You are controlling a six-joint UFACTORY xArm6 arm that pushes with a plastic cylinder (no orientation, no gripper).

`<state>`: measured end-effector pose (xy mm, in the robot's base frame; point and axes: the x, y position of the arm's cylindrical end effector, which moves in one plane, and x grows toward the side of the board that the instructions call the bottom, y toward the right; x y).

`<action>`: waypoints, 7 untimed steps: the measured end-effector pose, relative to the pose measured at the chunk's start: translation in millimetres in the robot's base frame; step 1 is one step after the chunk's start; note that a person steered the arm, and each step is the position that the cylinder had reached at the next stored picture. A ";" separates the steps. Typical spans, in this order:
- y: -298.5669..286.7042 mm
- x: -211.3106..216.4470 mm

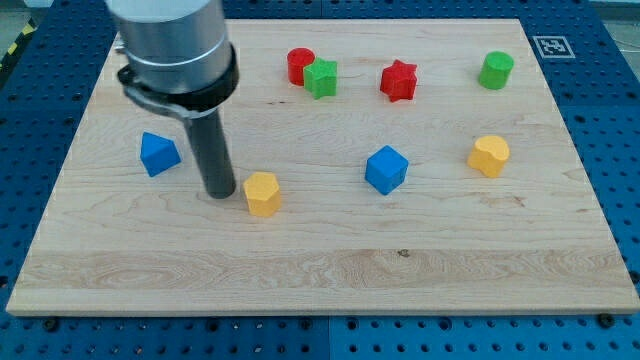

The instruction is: Move the blue triangle to the left side of the green star

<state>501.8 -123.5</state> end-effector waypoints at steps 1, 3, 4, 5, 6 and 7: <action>-43.6 11.7; -103.2 -66.6; -113.2 -111.8; -113.2 -103.9; -113.2 -62.3; -84.3 -51.0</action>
<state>450.8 -207.8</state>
